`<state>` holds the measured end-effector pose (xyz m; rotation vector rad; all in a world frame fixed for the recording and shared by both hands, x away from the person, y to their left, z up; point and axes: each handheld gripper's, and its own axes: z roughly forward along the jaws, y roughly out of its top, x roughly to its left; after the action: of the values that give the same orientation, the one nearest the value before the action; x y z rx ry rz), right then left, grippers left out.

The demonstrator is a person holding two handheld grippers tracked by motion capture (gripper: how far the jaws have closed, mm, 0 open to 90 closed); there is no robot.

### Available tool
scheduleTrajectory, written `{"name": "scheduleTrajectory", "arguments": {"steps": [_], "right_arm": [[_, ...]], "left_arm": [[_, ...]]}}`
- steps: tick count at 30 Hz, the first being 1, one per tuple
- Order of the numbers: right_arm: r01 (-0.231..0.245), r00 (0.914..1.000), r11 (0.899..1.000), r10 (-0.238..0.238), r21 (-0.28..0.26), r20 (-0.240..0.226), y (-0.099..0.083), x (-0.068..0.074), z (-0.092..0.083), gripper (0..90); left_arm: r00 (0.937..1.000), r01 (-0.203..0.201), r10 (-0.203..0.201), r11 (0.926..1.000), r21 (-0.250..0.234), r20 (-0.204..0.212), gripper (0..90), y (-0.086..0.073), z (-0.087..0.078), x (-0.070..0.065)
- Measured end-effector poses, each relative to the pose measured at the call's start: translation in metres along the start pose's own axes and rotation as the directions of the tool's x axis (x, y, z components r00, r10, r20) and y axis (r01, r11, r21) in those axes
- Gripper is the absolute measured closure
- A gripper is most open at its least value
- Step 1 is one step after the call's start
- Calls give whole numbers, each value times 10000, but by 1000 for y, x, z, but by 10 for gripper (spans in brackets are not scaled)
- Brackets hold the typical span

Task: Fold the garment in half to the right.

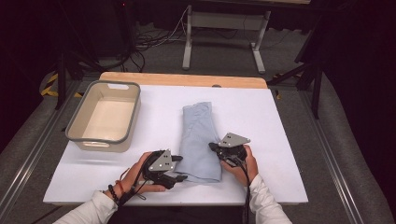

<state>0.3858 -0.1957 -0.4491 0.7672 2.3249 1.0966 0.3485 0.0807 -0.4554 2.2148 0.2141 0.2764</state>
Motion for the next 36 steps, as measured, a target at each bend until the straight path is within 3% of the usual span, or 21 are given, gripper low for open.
{"name": "scheduleTrajectory", "arguments": {"steps": [4, 7, 13, 15, 17, 18, 21, 29, 36], "right_arm": [[106, 9999, 9998, -107, 143, 44, -1, 3, 5, 900], [-164, 9998, 9998, 164, 137, -63, -3, 1, 6, 900], [-61, 10000, 9998, 61, 180, -20, -2, 2, 6, 900], [53, 10000, 9998, -53, 203, 37, -2, 2, 7, 900], [100, 9999, 9997, -101, 213, 56, -2, 3, 6, 900], [133, 9999, 9997, -135, 212, 66, -2, 3, 7, 900], [120, 9999, 9997, -121, 194, 57, -2, 3, 7, 900], [-5, 10000, 10000, 6, 48, -80, -3, 2, 8, 900], [102, 9999, 9999, -103, -67, -85, 1, 9, 13, 900]], "left_arm": [[9999, 26, -20, 9988, 480, -126, 471, -3, 3, 4], [9999, 153, -150, 9985, 526, -46, 513, -5, 4, 6], [10000, -8, 2, 9981, 621, 84, 590, -5, 3, 6], [9997, -139, 126, 9976, 677, 186, 676, -4, 2, 5], [9995, -235, 218, 9971, 718, 243, 699, -4, 2, 4], [9990, -306, 283, 9970, 713, 332, 788, -4, 1, 5], [9990, -319, 292, 9961, 827, 344, 814, -3, 1, 5], [9964, -852, 844, 9919, 945, 126, 876, -4, -6, 4], [9962, -855, 866, 9921, 921, -87, 880, -10, -18, 4]]}}
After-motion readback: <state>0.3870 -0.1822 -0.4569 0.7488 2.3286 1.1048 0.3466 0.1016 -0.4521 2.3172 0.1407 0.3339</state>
